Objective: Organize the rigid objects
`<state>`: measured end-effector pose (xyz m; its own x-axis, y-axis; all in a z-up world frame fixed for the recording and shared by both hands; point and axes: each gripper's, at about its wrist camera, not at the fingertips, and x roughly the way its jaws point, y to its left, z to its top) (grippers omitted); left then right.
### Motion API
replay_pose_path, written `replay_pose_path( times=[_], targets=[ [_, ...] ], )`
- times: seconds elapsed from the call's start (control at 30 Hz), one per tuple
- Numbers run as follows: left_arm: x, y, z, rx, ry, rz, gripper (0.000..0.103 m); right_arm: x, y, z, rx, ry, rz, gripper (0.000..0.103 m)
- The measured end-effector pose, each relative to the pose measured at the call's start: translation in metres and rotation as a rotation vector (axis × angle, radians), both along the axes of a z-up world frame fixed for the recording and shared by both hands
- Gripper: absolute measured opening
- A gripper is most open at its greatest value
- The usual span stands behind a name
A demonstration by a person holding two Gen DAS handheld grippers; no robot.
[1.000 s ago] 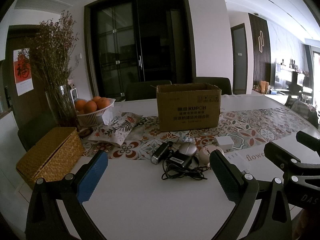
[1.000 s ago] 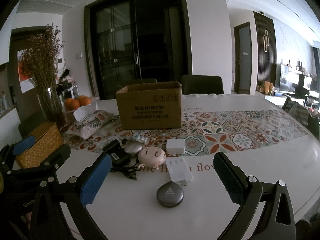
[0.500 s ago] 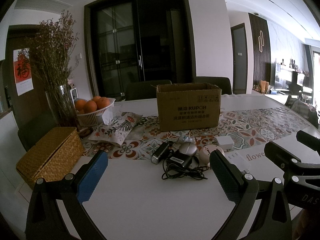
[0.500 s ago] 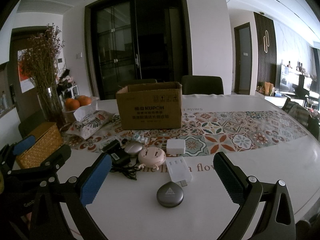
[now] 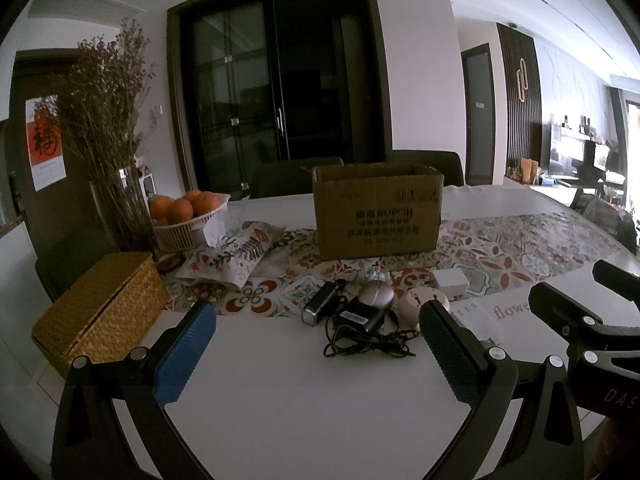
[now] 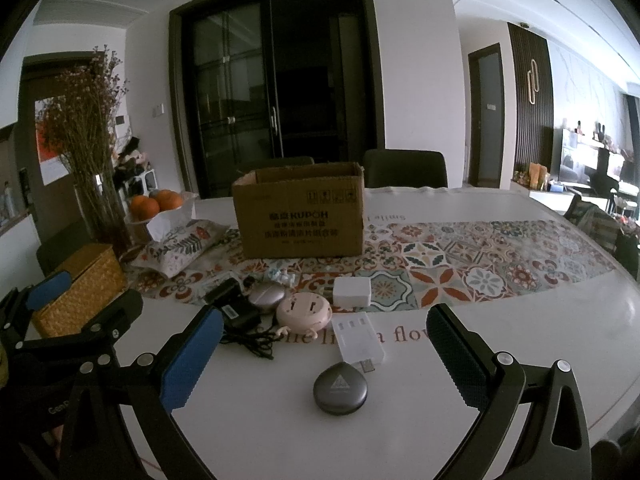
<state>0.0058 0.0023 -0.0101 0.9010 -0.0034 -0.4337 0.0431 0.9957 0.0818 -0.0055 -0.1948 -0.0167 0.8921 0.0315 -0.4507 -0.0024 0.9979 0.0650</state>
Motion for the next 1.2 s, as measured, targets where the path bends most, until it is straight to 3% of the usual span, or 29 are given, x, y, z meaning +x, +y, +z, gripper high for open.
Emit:
replay_pose_path(
  times=[0.17,0.5,0.9,1.2],
  targets=[
    [0.008,-0.001,-0.010,0.009,0.052,-0.006,0.103,0.007,-0.001,-0.007,0.006,0.038,-0.004,0.103],
    [0.033,-0.009,-0.034,0.029,0.162,-0.034,0.103,0.034,-0.010,-0.033,0.042,0.200,-0.011,0.103],
    [0.076,-0.020,-0.063,0.098,0.206,-0.108,0.103,0.075,-0.016,-0.072,0.052,0.405,-0.041,0.103],
    [0.106,-0.027,-0.071,0.159,0.188,-0.211,0.103,0.095,-0.017,-0.100,0.106,0.525,-0.066,0.101]
  ],
)
